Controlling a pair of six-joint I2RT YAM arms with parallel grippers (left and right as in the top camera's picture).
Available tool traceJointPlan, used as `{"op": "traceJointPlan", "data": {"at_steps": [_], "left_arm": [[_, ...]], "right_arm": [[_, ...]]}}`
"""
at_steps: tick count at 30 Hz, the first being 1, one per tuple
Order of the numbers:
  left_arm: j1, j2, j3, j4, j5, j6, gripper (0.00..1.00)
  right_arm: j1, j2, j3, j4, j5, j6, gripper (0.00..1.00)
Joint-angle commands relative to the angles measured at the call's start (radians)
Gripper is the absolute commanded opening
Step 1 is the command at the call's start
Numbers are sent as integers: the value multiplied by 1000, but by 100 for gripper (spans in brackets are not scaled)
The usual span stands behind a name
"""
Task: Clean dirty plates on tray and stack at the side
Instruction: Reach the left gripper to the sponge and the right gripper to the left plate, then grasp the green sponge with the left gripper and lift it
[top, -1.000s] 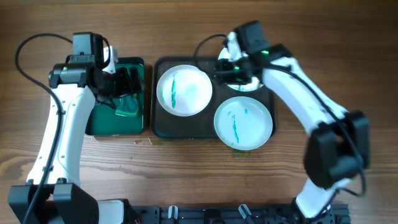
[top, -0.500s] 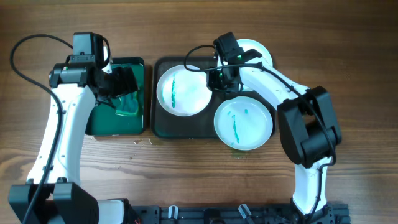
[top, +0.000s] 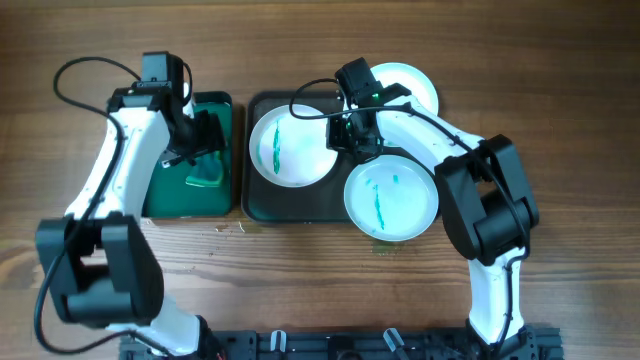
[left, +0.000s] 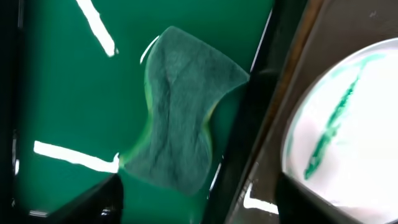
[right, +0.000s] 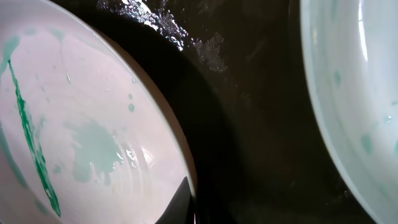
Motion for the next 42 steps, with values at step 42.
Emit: {"op": "traceJointPlan", "data": {"at_steps": [42], "left_arm": [[8, 247, 24, 80, -75, 333, 28]], "right_arm": [[4, 42, 11, 5, 22, -26, 4]]}}
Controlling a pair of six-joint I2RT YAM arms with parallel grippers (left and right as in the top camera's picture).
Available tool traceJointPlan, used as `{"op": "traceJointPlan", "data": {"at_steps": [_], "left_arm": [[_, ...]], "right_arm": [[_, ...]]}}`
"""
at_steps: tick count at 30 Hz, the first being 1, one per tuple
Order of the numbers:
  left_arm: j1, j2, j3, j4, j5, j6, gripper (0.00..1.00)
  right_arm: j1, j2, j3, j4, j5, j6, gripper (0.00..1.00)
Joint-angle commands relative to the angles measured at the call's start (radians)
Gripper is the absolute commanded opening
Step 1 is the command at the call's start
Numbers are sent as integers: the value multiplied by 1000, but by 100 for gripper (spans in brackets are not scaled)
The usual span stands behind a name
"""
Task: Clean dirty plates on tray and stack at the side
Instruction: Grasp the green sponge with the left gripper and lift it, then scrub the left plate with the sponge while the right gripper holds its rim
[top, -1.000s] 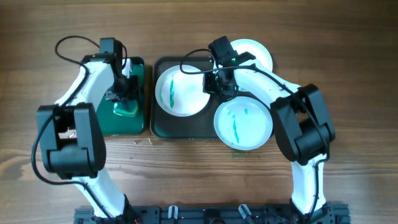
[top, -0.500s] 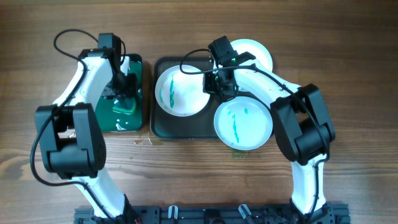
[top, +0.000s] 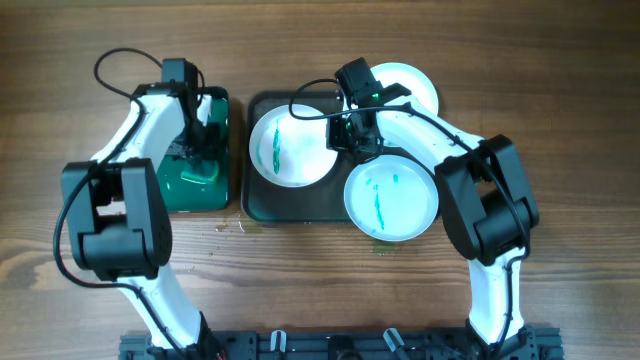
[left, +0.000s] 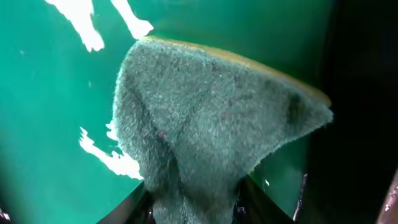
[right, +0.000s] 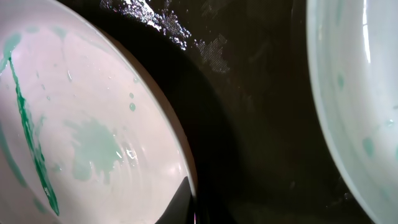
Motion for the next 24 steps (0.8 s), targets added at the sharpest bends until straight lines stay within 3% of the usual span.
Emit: {"op": "traceJointPlan", "data": {"at_steps": [1, 3, 6, 11, 15, 20, 24], "left_arm": [[8, 13, -14, -4, 31, 27, 24], [7, 13, -14, -4, 31, 27, 4], [7, 11, -13, -4, 31, 17, 4], [5, -65, 87, -78, 34, -173, 4], [-29, -171, 243, -182, 158, -208, 4], [-150, -168, 233, -113, 293, -340, 4], [-251, -61, 201, -36, 272, -390, 4]], "right_arm": [[4, 42, 11, 3, 21, -10, 4], [4, 42, 11, 4, 21, -10, 4], [4, 42, 11, 4, 21, -10, 4], [3, 42, 11, 4, 6, -10, 4], [3, 42, 11, 4, -2, -10, 4], [-7, 42, 11, 0, -18, -7, 4], [-14, 42, 11, -6, -35, -8, 4]]}}
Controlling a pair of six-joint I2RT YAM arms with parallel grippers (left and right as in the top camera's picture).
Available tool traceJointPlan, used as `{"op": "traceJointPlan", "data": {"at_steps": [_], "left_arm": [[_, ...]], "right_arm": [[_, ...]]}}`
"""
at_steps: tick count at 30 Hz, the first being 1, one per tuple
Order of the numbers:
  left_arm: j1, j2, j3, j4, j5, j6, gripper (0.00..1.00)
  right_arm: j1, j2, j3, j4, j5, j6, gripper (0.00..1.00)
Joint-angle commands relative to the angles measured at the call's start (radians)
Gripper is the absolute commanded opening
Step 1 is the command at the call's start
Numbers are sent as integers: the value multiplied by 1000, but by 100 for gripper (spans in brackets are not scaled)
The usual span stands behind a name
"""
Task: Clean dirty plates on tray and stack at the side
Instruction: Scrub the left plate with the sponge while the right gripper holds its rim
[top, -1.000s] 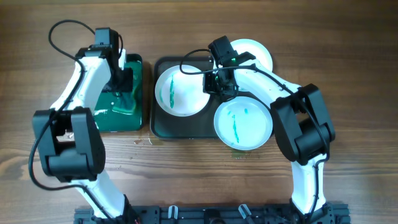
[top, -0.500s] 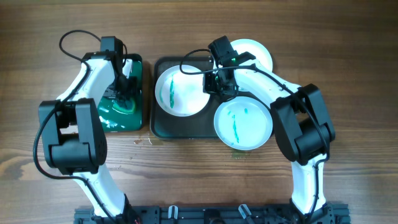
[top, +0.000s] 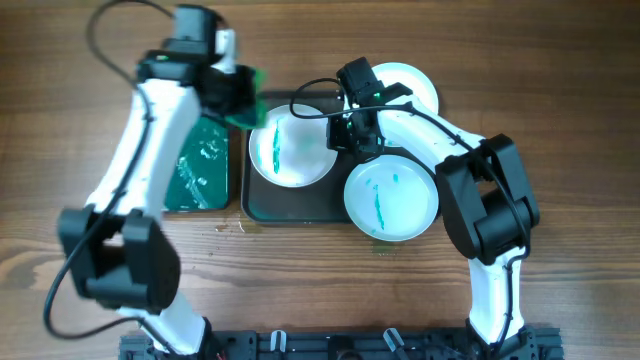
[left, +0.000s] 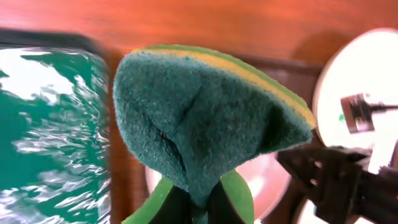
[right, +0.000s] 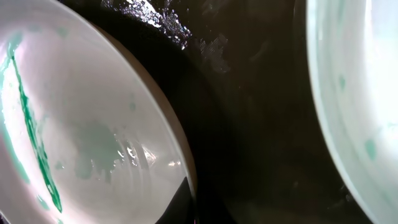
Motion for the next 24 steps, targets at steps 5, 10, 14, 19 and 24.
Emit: {"op": "traceJointPlan", "data": {"at_steps": [5, 10, 14, 19, 24], "left_arm": [[-93, 236, -28, 35, -35, -115, 4], [-93, 294, -28, -41, -92, -114, 4], [-94, 295, -28, -55, -96, -106, 4], [-101, 296, -28, -29, 256, 108, 4], [-92, 296, -28, 61, 219, 119, 4]], "right_arm": [[-5, 40, 11, -4, -8, -4, 4], [-6, 40, 11, -2, -8, -5, 4], [-7, 40, 11, 0, -9, -3, 4], [-7, 40, 11, -1, -10, -4, 4], [-7, 40, 11, -3, -17, -4, 4]]}}
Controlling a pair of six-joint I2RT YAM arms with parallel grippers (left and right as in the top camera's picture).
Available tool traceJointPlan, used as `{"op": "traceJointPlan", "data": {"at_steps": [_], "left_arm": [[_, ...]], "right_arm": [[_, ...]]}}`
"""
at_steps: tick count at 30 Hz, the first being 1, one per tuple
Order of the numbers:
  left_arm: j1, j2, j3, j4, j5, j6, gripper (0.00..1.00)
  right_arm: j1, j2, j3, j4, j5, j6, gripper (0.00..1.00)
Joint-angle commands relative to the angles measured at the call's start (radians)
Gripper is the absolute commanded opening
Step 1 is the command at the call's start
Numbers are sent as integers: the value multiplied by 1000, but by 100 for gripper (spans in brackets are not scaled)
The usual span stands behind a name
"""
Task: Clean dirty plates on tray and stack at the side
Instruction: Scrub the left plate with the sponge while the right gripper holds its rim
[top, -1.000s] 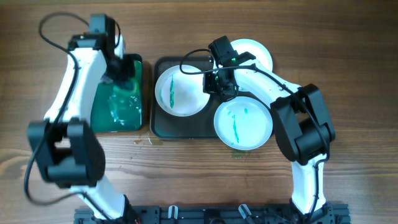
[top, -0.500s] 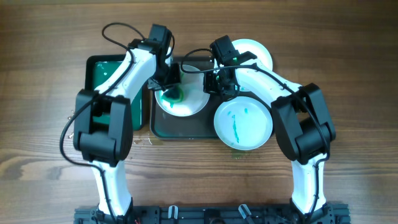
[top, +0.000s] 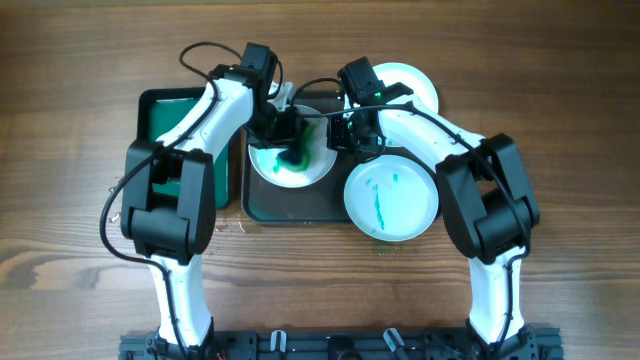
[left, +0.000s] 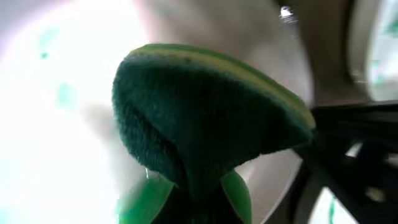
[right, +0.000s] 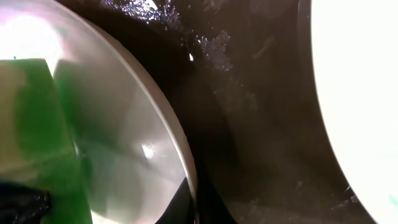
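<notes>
The dark tray (top: 262, 203) holds a white plate (top: 268, 165) at its left. My left gripper (top: 284, 135) is shut on a green and yellow sponge (top: 294, 152), which is pressed onto that plate. From the left wrist the sponge (left: 205, 118) fills the view over the white plate (left: 56, 124), pinched in my left gripper (left: 199, 202). My right gripper (top: 347, 137) is shut on the plate's right rim (right: 177, 146), its fingertips at the edge (right: 194, 202). A second plate (top: 391, 200) with green streaks overlaps the tray's lower right corner.
A green basin of soapy water (top: 178, 112) stands left of the tray. One white plate (top: 412, 84) lies on the wood behind the tray at the right. Both arms meet over the tray's upper half.
My left gripper has moved with the sponge from above the tray's upper left edge down onto the left plate. The right gripper still pinches that plate's rim.
My left gripper hung open over the sponge lying in the green basin. Then it was shut on the sponge in the basin, later held it lifted by the tray's edge, and now presses it on the left plate. My right gripper held the plate's rim throughout.
</notes>
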Motion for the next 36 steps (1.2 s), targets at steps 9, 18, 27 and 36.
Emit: {"op": "traceJointPlan", "data": {"at_steps": [9, 18, 27, 36], "left_arm": [[1, 11, -2, 11, -693, -307, 4], [-106, 13, -44, -132, -140, -108, 4], [-127, 13, -47, 121, -81, -111, 4], [-125, 13, -47, 123, -903, -357, 4]], "right_arm": [[-8, 37, 11, -13, -13, -3, 4], [-42, 37, 11, -9, -174, -61, 4], [-51, 37, 11, -10, -185, -63, 4], [-51, 37, 11, -11, -172, -64, 5]]}}
